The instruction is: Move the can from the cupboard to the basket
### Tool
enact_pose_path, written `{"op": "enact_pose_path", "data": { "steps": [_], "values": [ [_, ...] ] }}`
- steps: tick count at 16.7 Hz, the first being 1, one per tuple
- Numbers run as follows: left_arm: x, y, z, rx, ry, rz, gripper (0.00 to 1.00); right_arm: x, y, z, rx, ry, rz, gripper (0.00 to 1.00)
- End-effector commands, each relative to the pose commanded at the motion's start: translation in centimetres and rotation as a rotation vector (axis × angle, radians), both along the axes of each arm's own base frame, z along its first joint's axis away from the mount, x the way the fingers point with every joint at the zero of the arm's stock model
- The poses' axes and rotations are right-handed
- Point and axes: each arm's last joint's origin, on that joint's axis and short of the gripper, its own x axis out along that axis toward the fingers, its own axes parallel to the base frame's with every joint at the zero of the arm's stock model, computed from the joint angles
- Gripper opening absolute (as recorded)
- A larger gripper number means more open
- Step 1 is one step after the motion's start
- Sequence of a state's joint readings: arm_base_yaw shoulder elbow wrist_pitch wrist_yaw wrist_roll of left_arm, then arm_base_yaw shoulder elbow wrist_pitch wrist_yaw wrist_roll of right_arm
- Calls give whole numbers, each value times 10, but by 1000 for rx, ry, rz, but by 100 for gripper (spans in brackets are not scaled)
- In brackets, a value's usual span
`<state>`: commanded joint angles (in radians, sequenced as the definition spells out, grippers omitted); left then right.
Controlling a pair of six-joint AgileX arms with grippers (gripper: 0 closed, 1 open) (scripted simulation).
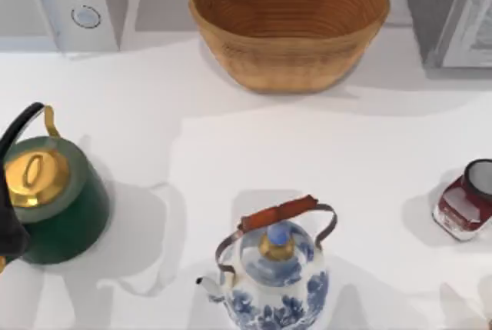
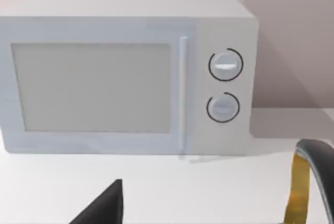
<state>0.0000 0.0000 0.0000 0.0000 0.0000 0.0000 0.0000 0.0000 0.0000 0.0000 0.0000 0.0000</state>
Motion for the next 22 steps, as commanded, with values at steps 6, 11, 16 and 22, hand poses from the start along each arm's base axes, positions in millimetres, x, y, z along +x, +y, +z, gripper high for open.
{"op": "enact_pose_path", "data": {
  "steps": [6,11,16,22],
  "values": [
    [0,0,0,0,0,0,100,1,2,26,0,16,6,100],
    [0,0,0,0,0,0,100,13,6,115,-2,34,5,100],
    [0,0,0,0,0,0,100,50,16,227,-4,17,0,100],
    [0,0,0,0,0,0,100,108,34,322,1,-13,1,100]
  ]
}}
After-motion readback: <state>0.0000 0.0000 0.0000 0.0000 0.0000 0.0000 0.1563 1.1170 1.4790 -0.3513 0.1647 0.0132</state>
